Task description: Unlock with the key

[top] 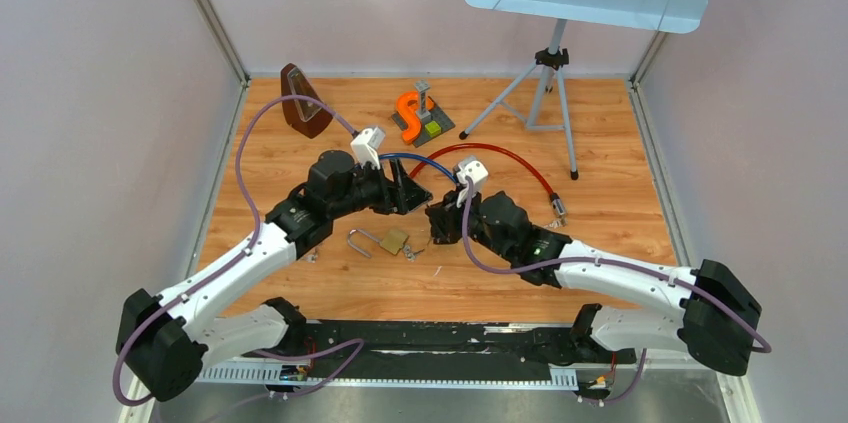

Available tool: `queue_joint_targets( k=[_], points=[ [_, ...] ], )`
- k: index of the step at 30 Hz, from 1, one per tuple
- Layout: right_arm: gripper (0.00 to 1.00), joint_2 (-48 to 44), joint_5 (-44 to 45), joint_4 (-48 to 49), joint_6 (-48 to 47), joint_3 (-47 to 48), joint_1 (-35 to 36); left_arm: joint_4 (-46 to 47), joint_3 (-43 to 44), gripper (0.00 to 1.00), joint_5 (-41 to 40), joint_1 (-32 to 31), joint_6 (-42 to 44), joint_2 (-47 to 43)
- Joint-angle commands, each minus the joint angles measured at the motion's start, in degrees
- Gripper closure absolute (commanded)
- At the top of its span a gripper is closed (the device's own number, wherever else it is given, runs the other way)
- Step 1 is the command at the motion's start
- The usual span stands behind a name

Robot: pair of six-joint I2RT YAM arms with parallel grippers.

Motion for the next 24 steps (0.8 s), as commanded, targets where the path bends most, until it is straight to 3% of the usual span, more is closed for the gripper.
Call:
queue_joint_targets(
  k=[1, 5, 10, 14, 15, 16, 19, 21, 24],
  points=[
    [1.00, 0.7, 3.7, 6.3, -2.9, 0.0, 2.0, 3.3, -0.3, 0.24, -0.4, -1.0, -3.4, 2.6],
    [1.00, 1.9, 5.4, 6.7, -3.9, 0.3, 3.4, 3.1, 0.2, 0.34, -0.6, -1.8, -4.1, 5.0],
    [1.00, 2.6, 8.1, 9.0, -4.2, -0.2, 4.6, 2.6, 0.9, 0.60, -0.4, -2.6, -4.4, 6.7],
    [1.00, 2.3, 9.7, 10.0, -4.3, -0.6, 4.8, 2.2, 1.4, 0.86, -0.1, -3.1, -4.4, 7.4],
    [1.00, 1.9, 9.7, 10.4, -4.2, -0.9, 4.8, 2.2, 1.5, 0.97, -0.3, -3.2, -4.4, 7.4],
    [0.96, 1.5, 9.3, 10.5, -4.2, -1.2, 4.8, 2.1, 1.5, 0.99, -0.5, -3.2, -4.0, 7.4],
    [0.69, 0.1, 7.6, 9.2, -3.9, -2.0, 4.4, 2.3, 1.9, 1.00, -1.7, -3.2, -1.9, 6.5],
    [0.61, -2.4, 3.7, 8.3, -2.1, -3.5, 2.5, 1.7, 2.6, 1.00, -3.1, -3.2, 0.8, 4.7],
    [0.55, -8.3, -9.6, 11.0, 3.4, -7.5, -3.5, 1.8, 3.4, 1.00, -4.5, -3.1, 4.9, 2.3]
  ],
)
